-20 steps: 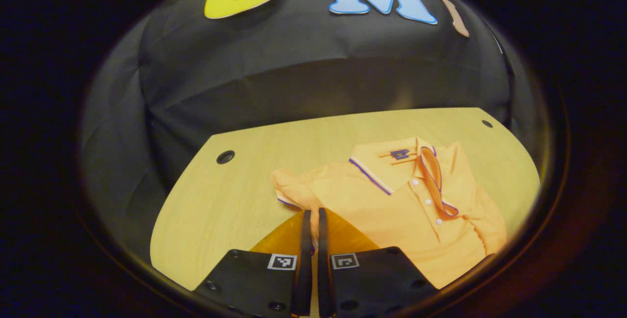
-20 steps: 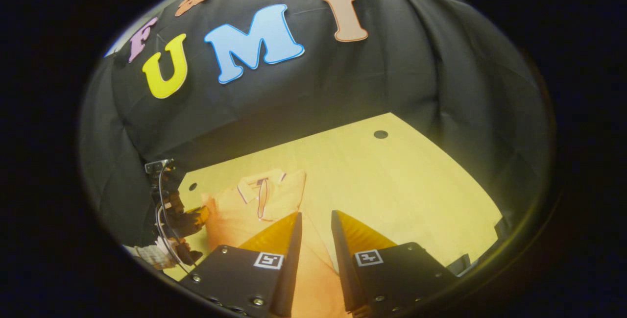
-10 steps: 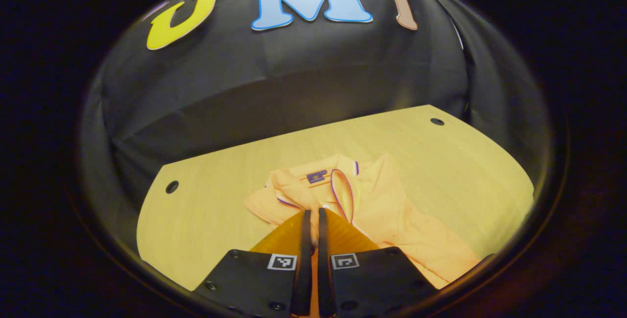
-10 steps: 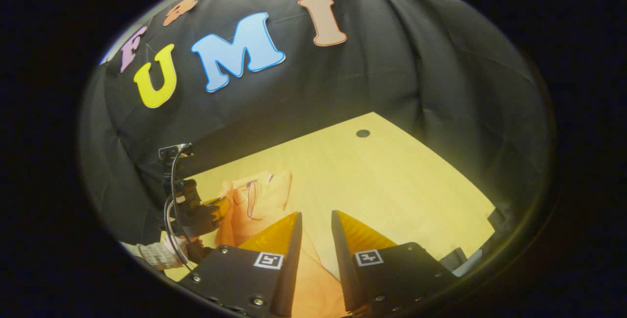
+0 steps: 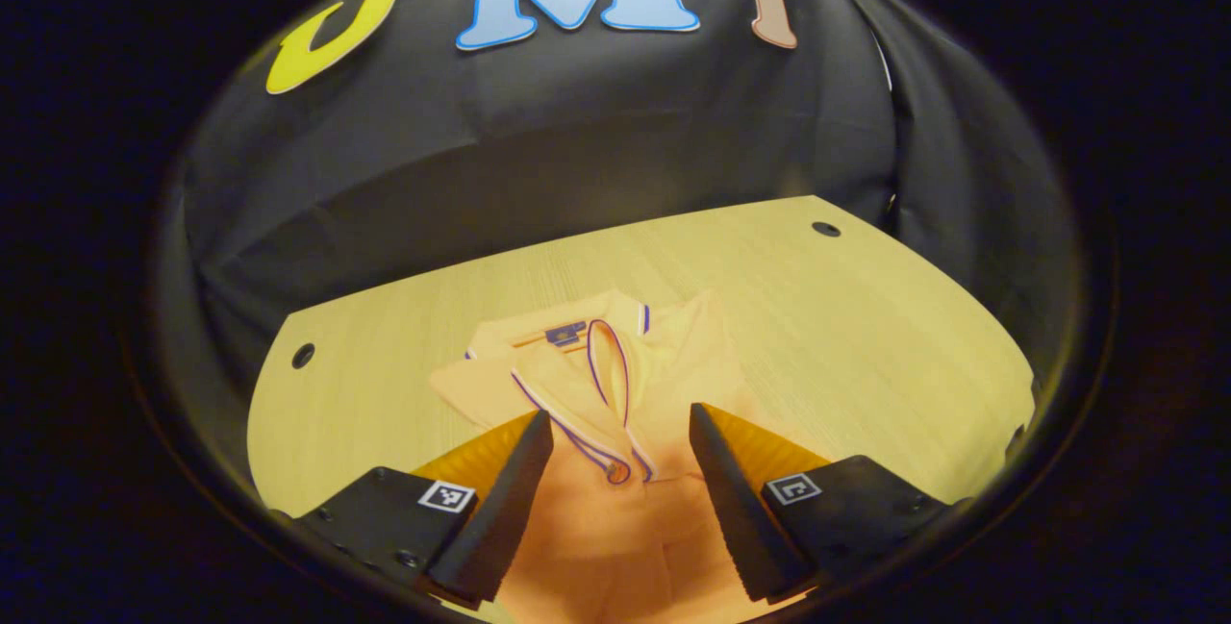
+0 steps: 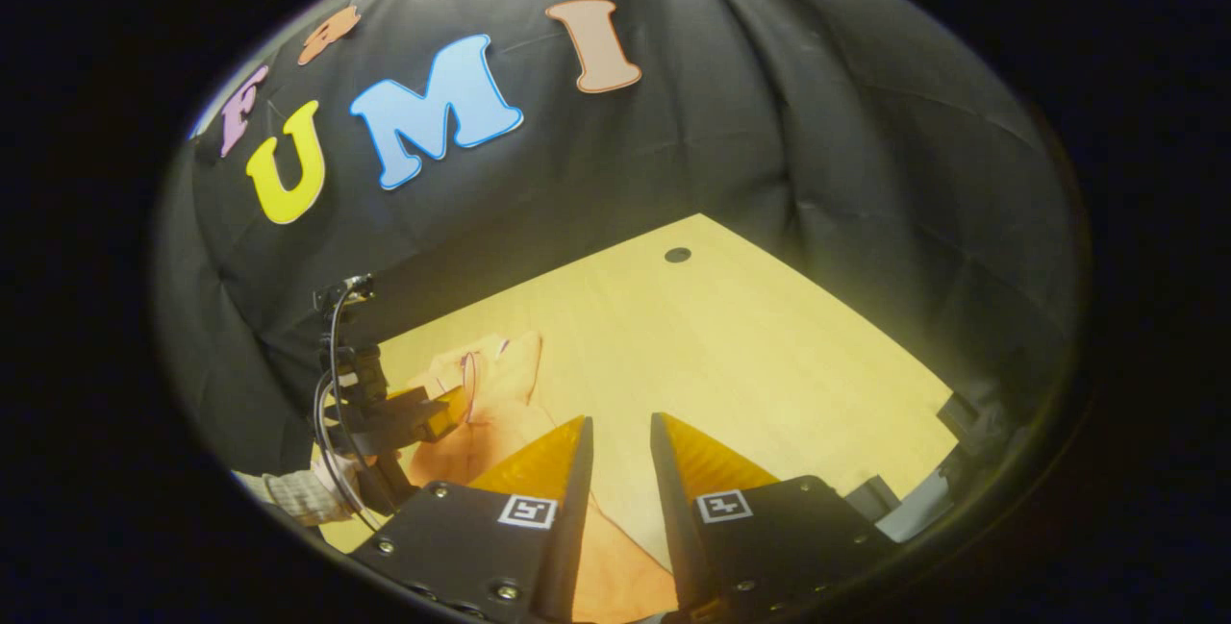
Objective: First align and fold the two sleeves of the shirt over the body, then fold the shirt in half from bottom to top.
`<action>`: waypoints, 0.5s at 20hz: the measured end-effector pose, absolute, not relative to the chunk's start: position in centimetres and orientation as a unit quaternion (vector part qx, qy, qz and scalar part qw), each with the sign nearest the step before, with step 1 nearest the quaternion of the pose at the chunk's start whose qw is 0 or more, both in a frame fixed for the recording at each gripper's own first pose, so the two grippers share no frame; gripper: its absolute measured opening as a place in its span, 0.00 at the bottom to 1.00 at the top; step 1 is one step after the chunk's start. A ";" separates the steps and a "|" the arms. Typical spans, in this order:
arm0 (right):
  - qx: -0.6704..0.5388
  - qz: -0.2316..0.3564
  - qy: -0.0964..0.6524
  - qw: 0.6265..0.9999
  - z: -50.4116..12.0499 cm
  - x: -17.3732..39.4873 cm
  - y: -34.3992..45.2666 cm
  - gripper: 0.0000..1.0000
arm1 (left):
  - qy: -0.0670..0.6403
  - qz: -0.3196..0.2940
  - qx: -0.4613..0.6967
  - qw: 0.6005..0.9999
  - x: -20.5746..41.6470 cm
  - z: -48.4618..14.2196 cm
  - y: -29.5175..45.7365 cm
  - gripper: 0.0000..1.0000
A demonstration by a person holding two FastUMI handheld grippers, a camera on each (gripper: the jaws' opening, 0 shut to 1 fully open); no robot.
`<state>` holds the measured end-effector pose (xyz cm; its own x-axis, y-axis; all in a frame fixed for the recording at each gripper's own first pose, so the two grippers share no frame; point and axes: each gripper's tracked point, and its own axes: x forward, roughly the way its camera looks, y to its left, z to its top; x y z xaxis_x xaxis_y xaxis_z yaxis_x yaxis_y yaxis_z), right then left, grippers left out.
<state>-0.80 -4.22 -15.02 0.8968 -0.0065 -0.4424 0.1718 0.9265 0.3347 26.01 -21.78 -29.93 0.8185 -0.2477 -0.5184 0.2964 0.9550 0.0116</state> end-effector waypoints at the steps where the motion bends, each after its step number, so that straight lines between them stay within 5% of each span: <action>1: 0.183 -0.042 0.224 0.956 -15.1 -0.9 -4.2 0.38 | 0.265 -0.140 0.043 0.953 25.5 -29.8 -21.4 0.92; 5: 0.169 -0.013 0.234 0.957 -16.3 -0.9 -3.0 0.38 | 0.262 -0.132 0.038 0.955 22.4 -28.8 -18.9 0.87; 10: 0.141 0.036 0.265 0.953 -19.2 -0.8 -0.9 0.39 | 0.265 -0.110 0.036 0.957 15.7 -28.7 -14.5 0.92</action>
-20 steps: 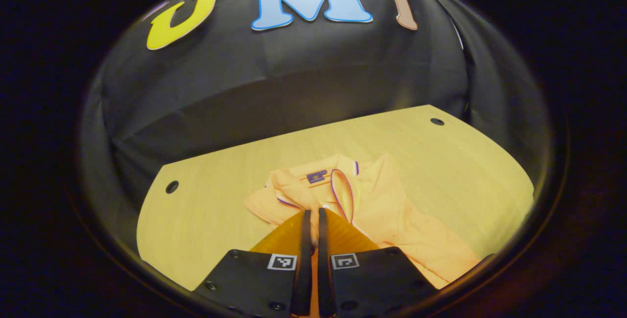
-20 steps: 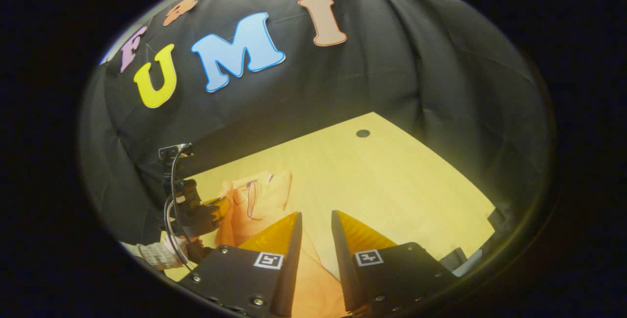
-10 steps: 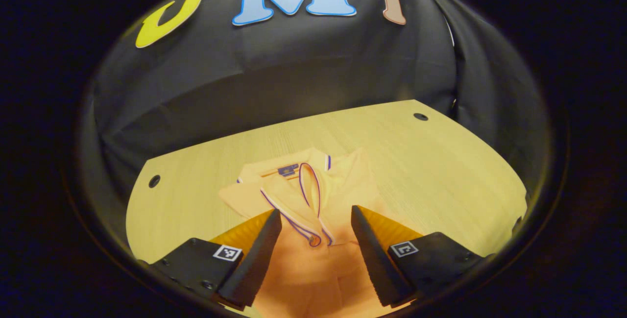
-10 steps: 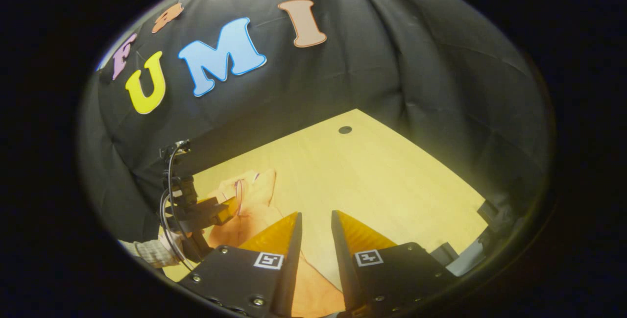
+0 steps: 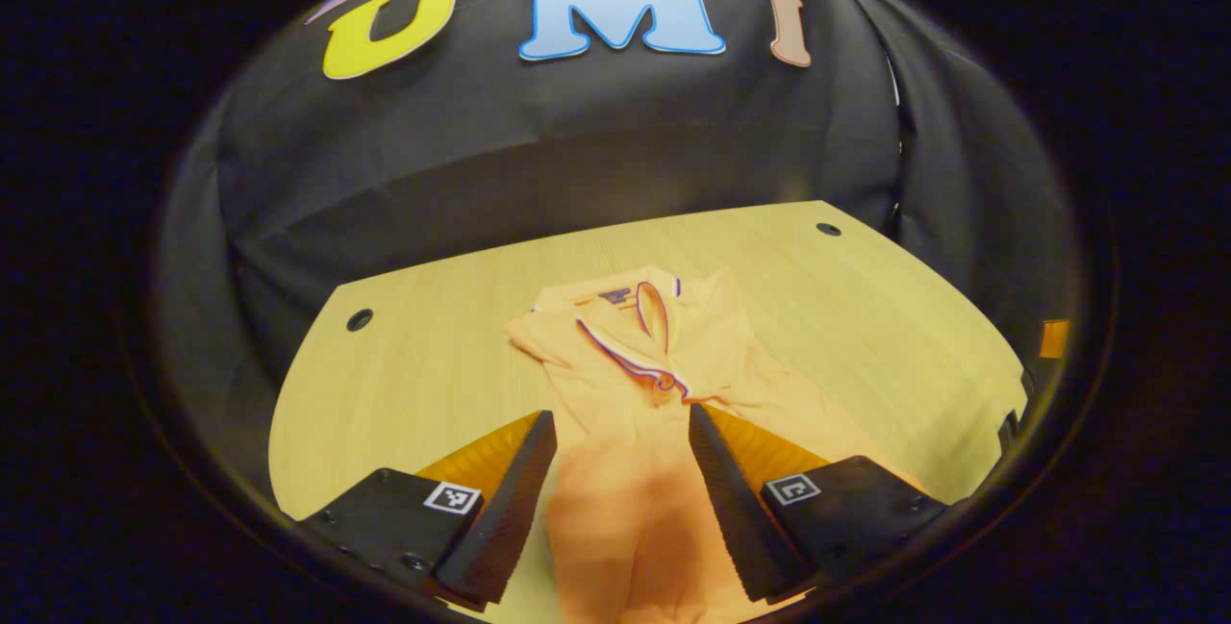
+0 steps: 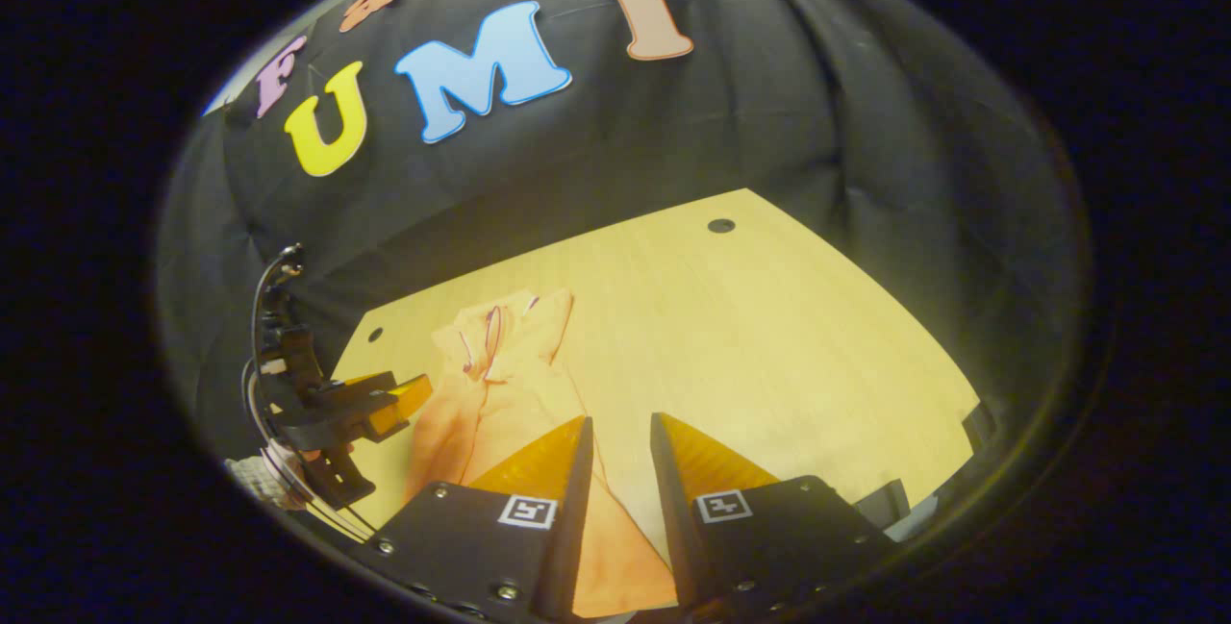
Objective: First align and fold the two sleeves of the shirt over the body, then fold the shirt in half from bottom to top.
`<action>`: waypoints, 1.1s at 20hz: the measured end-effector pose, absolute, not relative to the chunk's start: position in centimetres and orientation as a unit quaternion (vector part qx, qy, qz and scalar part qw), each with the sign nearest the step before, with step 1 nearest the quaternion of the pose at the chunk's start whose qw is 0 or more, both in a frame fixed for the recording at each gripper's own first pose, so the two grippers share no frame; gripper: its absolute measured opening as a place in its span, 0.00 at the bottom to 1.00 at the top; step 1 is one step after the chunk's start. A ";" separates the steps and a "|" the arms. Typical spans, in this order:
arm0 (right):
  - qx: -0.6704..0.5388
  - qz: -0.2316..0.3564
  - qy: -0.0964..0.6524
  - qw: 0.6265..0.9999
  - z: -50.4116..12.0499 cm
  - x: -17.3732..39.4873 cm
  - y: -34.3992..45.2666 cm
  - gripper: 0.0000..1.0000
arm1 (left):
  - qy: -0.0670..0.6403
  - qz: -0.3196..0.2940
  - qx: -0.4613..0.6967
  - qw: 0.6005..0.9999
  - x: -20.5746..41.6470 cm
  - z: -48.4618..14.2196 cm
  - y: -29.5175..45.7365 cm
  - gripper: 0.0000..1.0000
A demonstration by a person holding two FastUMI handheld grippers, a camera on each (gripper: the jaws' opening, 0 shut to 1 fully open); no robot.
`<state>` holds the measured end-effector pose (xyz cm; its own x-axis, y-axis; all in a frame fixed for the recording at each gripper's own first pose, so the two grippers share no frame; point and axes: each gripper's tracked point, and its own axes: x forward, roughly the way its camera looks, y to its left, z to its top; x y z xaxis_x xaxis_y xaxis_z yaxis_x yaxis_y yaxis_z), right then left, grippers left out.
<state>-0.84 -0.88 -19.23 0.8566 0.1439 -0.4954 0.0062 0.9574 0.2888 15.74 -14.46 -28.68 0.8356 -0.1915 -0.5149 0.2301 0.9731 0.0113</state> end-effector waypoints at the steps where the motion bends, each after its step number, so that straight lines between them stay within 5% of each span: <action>1: 0.136 0.046 0.275 0.951 -19.9 -0.9 -0.5 0.39 | 0.271 -0.105 0.038 0.956 13.7 -29.1 -13.4 0.92; 4: 0.121 0.073 0.303 0.943 -22.1 -1.0 1.0 0.39 | 0.289 -0.093 0.028 0.952 8.5 -30.4 -11.5 0.97; 6: 0.109 0.093 0.320 0.936 -23.4 -1.1 2.2 0.48 | 0.299 -0.080 0.019 0.951 5.6 -31.3 -10.2 0.97; 10: 0.084 0.126 0.356 0.922 -25.9 -2.2 4.2 0.57 | 0.325 -0.061 0.009 0.944 0.7 -33.3 -8.2 0.87; 11: 0.077 0.129 0.365 0.919 -26.6 -2.4 4.4 0.64 | 0.329 -0.058 0.010 0.943 -0.3 -33.6 -7.9 0.97; 13: 0.067 0.133 0.387 0.910 -28.0 -3.1 4.9 0.57 | 0.338 -0.053 0.007 0.940 -2.0 -34.2 -7.4 0.97; 14: 0.065 0.135 0.397 0.905 -28.6 -3.6 5.2 0.64 | 0.340 -0.051 0.005 0.939 -2.6 -34.5 -7.2 0.89; 15: 0.059 0.135 0.406 0.902 -29.1 -4.0 5.2 0.69 | 0.344 -0.051 0.001 0.937 -3.2 -34.8 -7.3 0.97; 22: 0.020 0.127 0.455 0.881 -33.2 -7.8 5.2 0.71 | 0.389 -0.060 0.009 0.919 -6.9 -39.4 -7.6 0.97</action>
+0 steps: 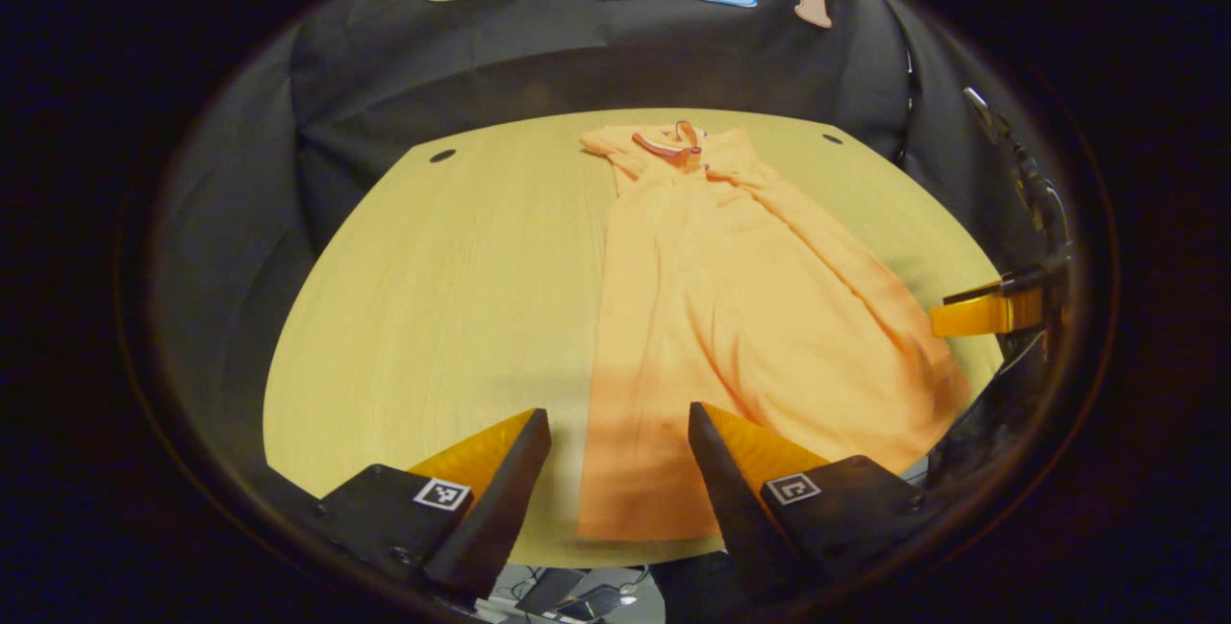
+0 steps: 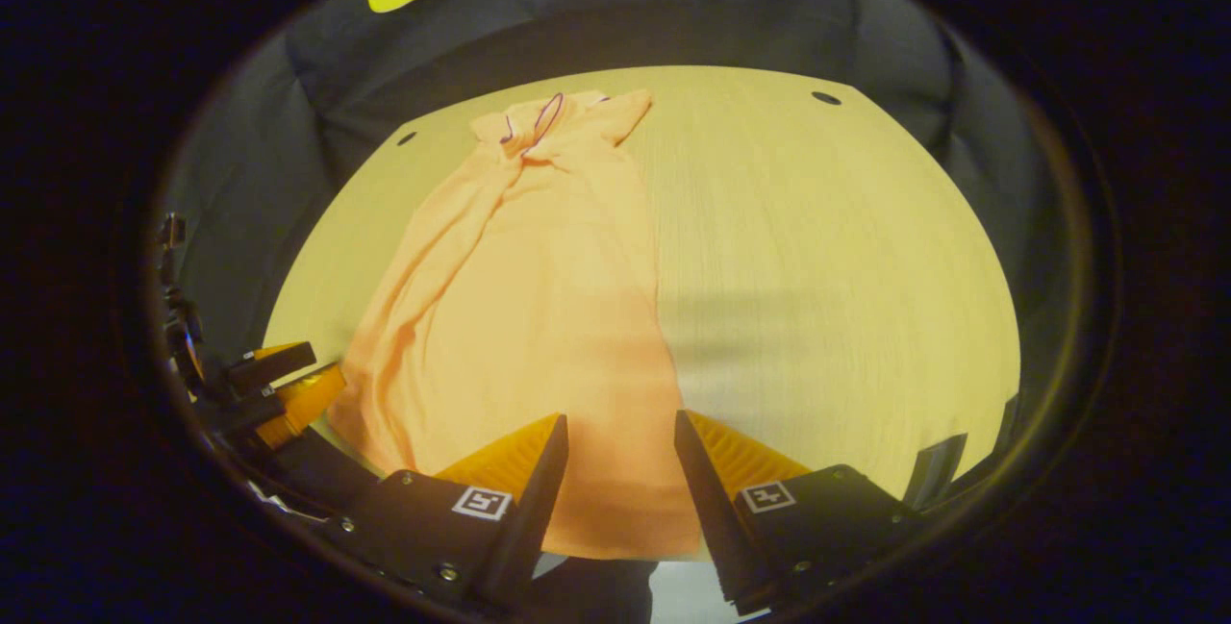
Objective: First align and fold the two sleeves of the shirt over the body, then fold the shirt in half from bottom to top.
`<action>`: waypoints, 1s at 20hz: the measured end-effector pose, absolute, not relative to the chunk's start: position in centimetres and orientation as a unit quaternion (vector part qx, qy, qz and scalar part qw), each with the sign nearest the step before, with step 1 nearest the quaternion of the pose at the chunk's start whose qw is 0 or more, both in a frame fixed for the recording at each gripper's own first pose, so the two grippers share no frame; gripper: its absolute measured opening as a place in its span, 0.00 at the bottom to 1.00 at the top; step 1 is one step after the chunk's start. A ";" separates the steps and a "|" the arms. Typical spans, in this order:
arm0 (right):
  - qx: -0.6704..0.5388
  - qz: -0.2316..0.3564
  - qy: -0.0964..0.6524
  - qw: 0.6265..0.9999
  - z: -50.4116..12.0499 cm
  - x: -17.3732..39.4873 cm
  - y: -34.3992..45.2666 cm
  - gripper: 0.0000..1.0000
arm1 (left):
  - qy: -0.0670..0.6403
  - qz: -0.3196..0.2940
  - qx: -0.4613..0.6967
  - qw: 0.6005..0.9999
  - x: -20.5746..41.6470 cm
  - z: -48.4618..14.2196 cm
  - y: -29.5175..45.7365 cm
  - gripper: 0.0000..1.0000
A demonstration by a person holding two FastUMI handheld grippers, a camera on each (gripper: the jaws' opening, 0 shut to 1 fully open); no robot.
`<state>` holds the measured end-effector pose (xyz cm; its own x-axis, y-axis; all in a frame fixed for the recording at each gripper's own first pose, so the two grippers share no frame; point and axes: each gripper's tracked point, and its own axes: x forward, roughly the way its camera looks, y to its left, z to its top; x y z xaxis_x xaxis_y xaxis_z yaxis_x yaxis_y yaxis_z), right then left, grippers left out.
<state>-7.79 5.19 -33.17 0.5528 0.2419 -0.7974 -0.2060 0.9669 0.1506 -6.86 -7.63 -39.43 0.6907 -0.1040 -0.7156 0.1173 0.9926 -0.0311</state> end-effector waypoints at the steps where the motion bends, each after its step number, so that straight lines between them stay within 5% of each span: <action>1: 0.013 0.124 0.460 0.879 -33.6 -8.2 5.1 0.71 | 0.394 -0.060 0.010 0.917 -7.2 -40.0 -7.7 0.96; 18: -0.052 0.116 0.449 0.885 -36.6 -10.2 4.7 0.67 | 0.411 -0.081 0.010 0.908 -8.5 -41.9 -8.9 0.96; 19: -0.044 0.116 0.445 0.887 -36.7 -10.2 5.0 0.61 | 0.411 -0.093 0.022 0.907 -8.7 -42.0 -9.1 0.90; 20: -0.039 0.122 0.442 0.888 -36.5 -10.2 5.4 0.37 | 0.407 -0.110 0.022 0.907 -8.7 -41.7 -9.7 0.84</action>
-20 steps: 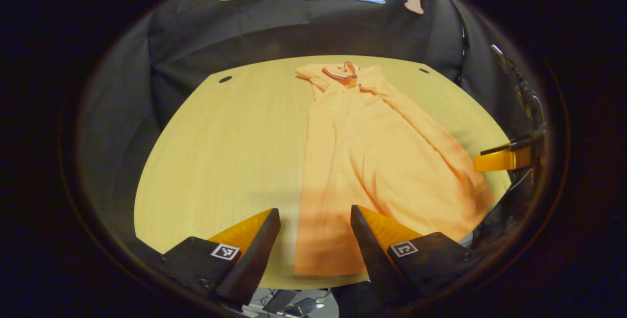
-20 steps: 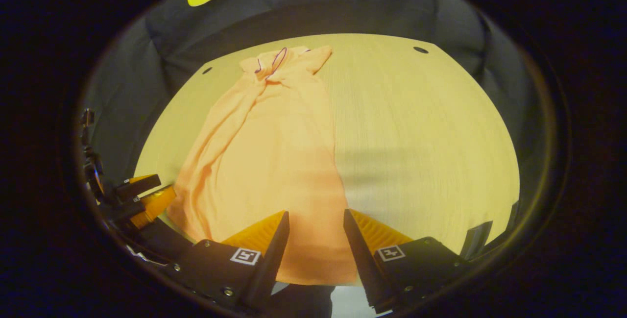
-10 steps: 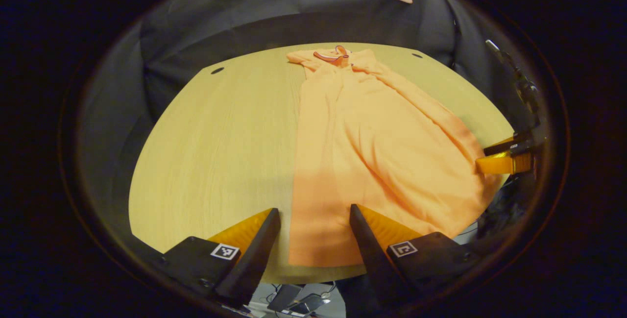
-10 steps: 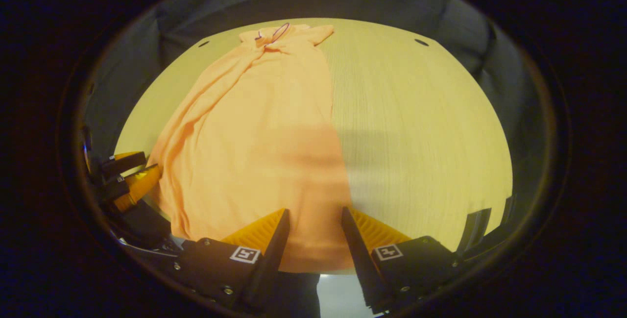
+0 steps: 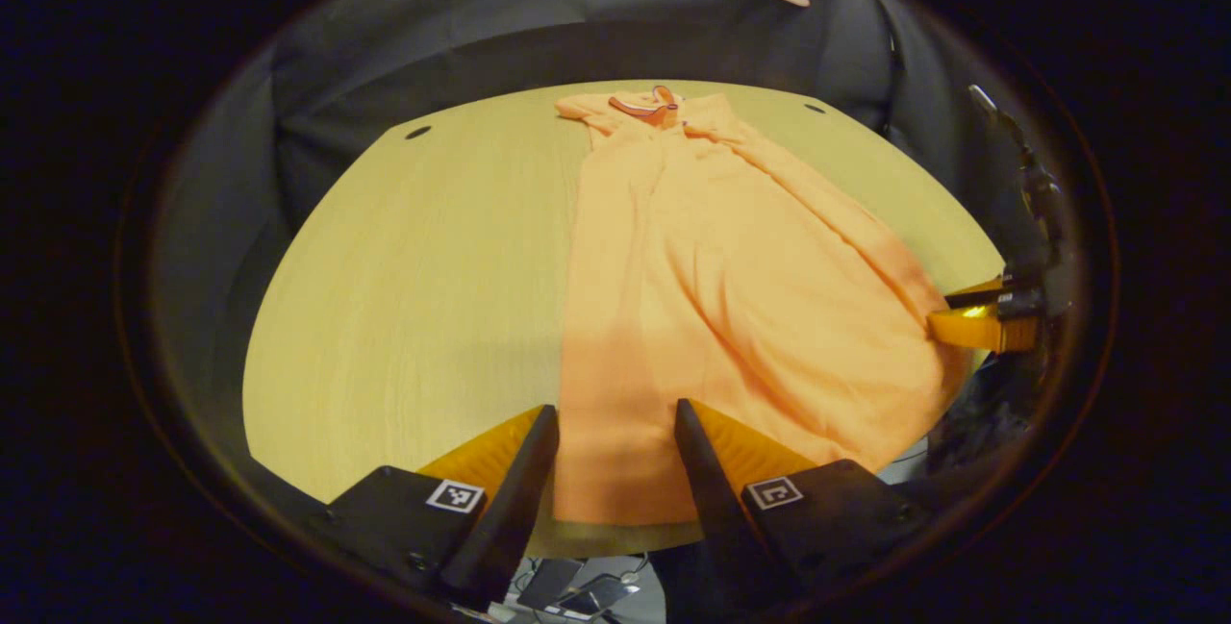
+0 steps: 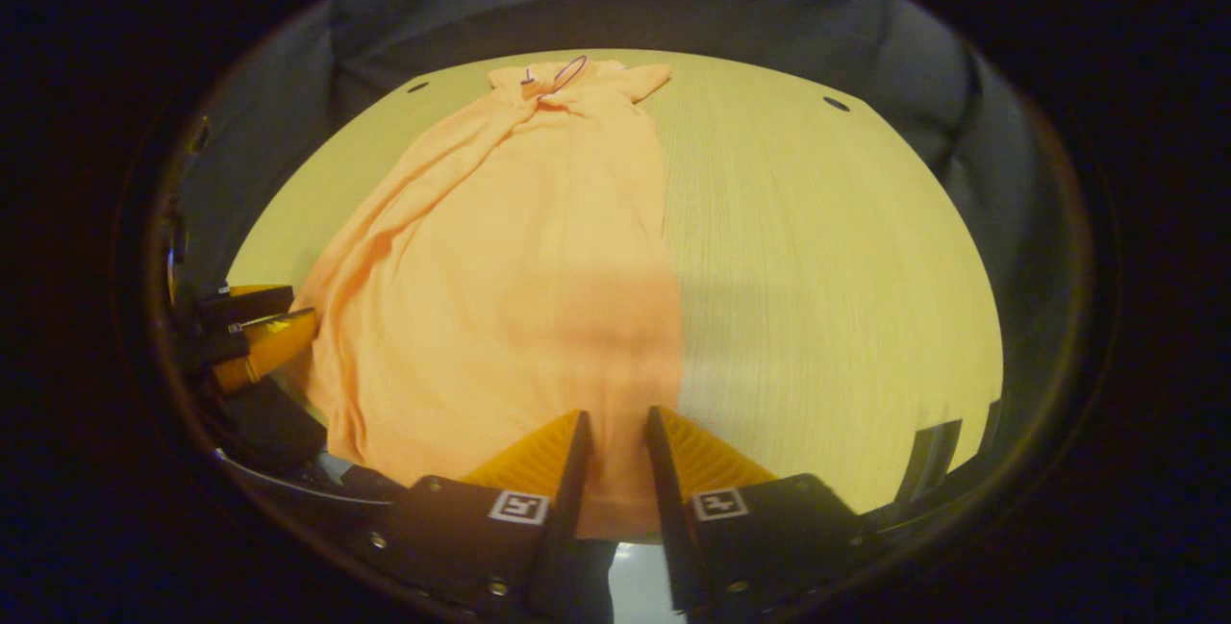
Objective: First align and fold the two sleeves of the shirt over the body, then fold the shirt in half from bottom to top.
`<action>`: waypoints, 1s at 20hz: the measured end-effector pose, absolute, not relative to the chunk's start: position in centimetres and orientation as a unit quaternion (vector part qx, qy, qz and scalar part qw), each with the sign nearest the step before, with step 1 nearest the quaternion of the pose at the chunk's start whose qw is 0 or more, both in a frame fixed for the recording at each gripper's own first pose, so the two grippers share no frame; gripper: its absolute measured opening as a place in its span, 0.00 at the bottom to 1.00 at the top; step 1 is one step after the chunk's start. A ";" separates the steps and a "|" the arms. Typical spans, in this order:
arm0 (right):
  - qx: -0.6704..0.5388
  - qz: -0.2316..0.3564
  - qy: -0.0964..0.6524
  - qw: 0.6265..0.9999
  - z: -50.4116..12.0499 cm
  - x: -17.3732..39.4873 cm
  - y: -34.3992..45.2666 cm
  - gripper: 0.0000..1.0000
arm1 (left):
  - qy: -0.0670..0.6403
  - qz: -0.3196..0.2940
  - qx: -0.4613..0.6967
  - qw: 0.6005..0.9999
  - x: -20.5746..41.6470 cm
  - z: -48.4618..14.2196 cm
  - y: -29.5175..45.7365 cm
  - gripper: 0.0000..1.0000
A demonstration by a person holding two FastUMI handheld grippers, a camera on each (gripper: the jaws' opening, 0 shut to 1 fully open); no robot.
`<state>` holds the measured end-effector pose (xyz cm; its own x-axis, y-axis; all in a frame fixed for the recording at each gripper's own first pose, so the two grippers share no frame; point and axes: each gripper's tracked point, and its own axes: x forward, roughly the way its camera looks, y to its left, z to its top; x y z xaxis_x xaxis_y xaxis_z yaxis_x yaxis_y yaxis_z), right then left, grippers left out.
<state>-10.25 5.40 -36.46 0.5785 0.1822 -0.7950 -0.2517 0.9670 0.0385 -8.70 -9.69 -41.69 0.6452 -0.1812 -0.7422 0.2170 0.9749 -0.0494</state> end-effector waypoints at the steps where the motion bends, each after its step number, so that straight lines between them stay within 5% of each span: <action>1: -0.043 0.123 0.441 0.888 -36.7 -10.1 5.7 0.17 | 0.403 -0.119 0.028 0.907 -8.7 -41.8 -10.3 0.84; 2: -0.054 0.125 0.442 0.887 -36.6 -10.3 5.6 0.05 | 0.396 -0.119 0.031 0.910 -8.6 -41.7 -10.7 0.70; 4: -0.068 0.126 0.446 0.883 -36.5 -10.3 5.5 0.05 | 0.394 -0.088 0.035 0.914 -8.1 -41.8 -10.5 0.14; 8: -0.045 0.123 0.449 0.884 -36.0 -10.4 5.7 0.05 | 0.393 -0.085 0.016 0.916 -7.9 -41.7 -10.5 0.07; 20: 0.014 0.134 0.420 0.898 -32.4 -7.7 6.5 0.00 | 0.368 -0.075 -0.007 0.927 -4.5 -37.4 -9.5 0.06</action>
